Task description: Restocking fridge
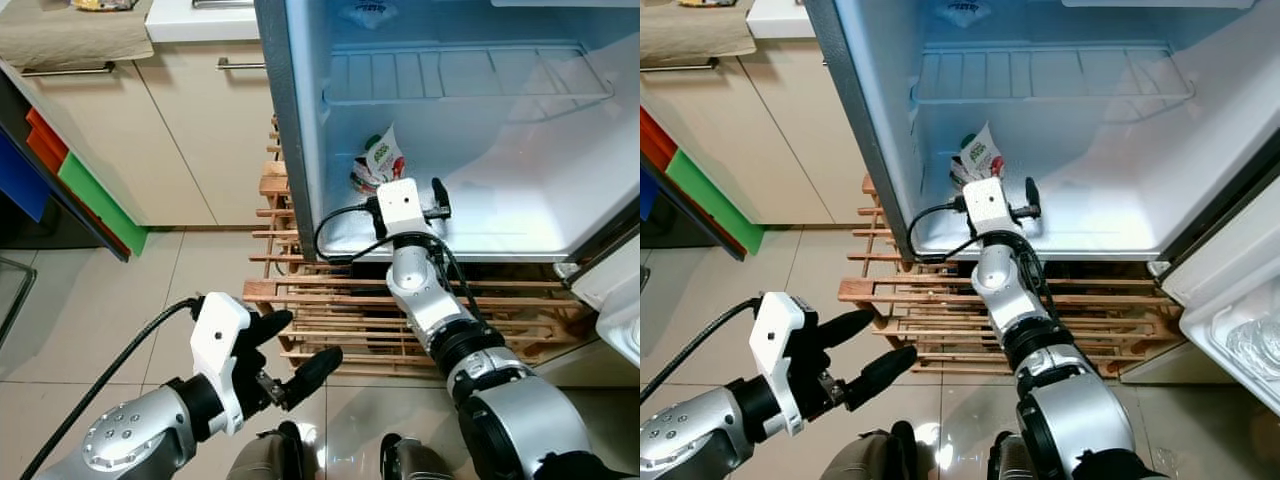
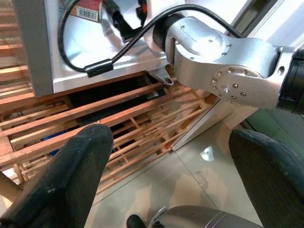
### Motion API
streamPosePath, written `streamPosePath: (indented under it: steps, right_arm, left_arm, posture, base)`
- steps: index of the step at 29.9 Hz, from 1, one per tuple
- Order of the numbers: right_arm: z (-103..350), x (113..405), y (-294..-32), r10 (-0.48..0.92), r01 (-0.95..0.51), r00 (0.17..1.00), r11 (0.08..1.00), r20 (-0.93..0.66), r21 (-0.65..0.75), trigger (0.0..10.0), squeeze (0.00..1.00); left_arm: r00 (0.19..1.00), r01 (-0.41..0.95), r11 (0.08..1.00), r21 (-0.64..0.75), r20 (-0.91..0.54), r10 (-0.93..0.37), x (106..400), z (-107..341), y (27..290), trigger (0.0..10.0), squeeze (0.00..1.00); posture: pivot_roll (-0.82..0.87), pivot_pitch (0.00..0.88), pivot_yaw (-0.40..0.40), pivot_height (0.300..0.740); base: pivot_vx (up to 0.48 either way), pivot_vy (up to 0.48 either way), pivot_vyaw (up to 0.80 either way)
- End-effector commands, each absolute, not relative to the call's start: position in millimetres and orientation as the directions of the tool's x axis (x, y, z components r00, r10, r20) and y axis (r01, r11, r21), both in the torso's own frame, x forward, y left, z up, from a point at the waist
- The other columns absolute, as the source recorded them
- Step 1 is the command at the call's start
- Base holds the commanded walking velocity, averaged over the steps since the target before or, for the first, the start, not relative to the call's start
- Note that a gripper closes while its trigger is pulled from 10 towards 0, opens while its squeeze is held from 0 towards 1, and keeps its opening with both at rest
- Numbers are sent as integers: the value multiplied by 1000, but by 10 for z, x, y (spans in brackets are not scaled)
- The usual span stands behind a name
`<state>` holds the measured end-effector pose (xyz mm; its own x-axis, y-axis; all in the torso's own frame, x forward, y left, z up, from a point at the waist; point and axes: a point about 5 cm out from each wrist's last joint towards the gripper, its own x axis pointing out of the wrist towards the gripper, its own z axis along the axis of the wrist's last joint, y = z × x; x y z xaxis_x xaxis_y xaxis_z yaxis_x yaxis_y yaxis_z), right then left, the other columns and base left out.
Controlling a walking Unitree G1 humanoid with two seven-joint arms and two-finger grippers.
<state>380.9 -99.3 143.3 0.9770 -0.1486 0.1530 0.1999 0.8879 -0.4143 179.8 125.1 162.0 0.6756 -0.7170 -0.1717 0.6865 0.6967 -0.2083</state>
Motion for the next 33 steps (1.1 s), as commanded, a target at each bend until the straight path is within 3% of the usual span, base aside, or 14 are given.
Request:
streamPosePath:
  steps: [1, 10, 18, 23, 27, 33]
  right_arm:
    - [1438, 3809, -971, -147, 203, 976, 883, 162, -423, 10000, 0]
    - [1494, 3838, -1023, -148, 219, 970, 875, 192, -431, 10000, 0]
    - [1502, 3780, -894, -159, 212, 970, 921, 183, -327, 10000, 0]
    - [1488, 3670, -647, -111, 152, 979, 957, 170, -249, 10000, 0]
    - [1432, 3586, -530, -71, 106, 986, 967, 152, -232, 10000, 0]
    - [1316, 3621, -553, -58, 82, 994, 954, 92, -287, 10000, 0]
  left_arm:
    - [673, 688, 696, -206, -179, -718, 1766, 1626, 1248, 10000, 0]
    - [673, 687, 696, -208, -178, -718, 1769, 1625, 1241, 10000, 0]
    - [679, 682, 701, -209, -177, -713, 1762, 1623, 1240, 10000, 0]
    - [679, 682, 700, -210, -173, -714, 1763, 1621, 1227, 10000, 0]
    - [682, 679, 703, -210, -172, -711, 1766, 1623, 1232, 10000, 0]
    - [686, 677, 705, -210, -167, -708, 1779, 1623, 1216, 10000, 0]
  posture:
    - [95, 251, 75, 740]
    - [96, 261, 72, 740]
    - [89, 262, 60, 740]
    - [90, 261, 54, 740]
    - [85, 261, 53, 740]
    - [88, 263, 52, 740]
  base:
    - [0, 0, 0]
    - [0, 0, 0]
    - [0, 0, 0]
    - [0, 0, 0]
    - [0, 0, 0]
    - [0, 0, 0]
